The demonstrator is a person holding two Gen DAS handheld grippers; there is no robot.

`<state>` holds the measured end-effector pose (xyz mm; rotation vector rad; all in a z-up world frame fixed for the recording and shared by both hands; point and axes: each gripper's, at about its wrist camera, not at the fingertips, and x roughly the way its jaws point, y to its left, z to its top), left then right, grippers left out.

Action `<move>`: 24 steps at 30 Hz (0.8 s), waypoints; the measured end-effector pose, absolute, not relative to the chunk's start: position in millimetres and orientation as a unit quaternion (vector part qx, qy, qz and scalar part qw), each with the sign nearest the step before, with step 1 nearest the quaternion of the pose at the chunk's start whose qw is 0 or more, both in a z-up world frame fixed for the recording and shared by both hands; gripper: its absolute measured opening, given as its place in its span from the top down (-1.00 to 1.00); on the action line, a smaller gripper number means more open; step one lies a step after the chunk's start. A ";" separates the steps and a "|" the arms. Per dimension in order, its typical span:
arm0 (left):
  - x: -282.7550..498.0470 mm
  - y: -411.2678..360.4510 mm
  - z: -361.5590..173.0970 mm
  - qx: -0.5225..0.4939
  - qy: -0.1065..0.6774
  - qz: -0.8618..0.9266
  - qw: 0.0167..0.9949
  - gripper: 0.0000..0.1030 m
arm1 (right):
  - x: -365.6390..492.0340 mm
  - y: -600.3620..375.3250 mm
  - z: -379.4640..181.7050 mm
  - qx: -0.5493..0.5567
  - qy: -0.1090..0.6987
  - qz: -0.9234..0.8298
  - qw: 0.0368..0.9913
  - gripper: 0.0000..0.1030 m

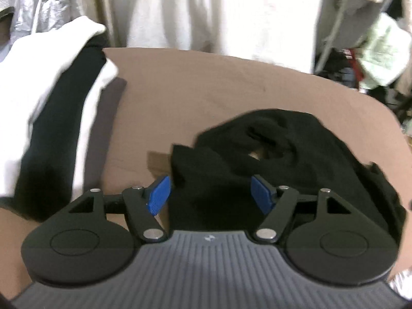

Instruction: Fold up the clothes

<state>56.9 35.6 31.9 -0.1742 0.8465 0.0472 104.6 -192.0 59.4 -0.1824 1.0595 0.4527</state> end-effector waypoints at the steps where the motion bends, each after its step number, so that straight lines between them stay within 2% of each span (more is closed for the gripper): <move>1: 65.3 38.3 29.0 -0.089 0.407 0.041 0.908 -0.33 | 122.0 -181.9 68.4 -0.086 0.513 0.225 0.824 -0.64; 4: 86.9 47.2 14.7 -0.107 0.404 0.078 0.905 -0.33 | 175.0 -162.4 73.8 -0.070 0.561 0.233 0.792 -0.65; 6: 93.0 54.9 -7.9 -0.127 0.415 0.063 0.899 -0.33 | 205.0 -152.4 63.4 -0.103 0.571 0.210 0.787 -0.65; 8: 96.0 58.8 -33.4 -0.131 0.428 0.043 0.893 -0.33 | 227.4 -148.0 53.6 -0.119 0.555 0.187 0.801 -0.65; 11: 102.2 62.5 -68.2 -0.124 0.447 0.016 0.886 -0.33 | 256.3 -175.5 37.3 -0.029 0.550 0.192 0.812 -0.63; 13: 104.8 61.5 -82.3 -0.121 0.452 0.003 0.884 -0.33 | 265.1 -195.5 25.0 -0.014 0.535 0.189 0.823 -0.63; 17: 118.9 62.0 -96.1 -0.156 0.447 -0.023 0.881 -0.37 | 291.0 -241.3 -5.8 0.031 0.484 0.151 0.861 -0.63; 21: 125.6 68.1 -106.9 -0.195 0.439 -0.034 0.876 -0.48 | 307.0 -276.6 -49.8 0.080 0.469 0.124 0.871 -0.63; 24: 130.4 68.7 -117.8 -0.189 0.430 -0.051 0.882 -0.51 | 324.8 -266.4 -81.3 0.051 0.478 0.122 0.869 -0.63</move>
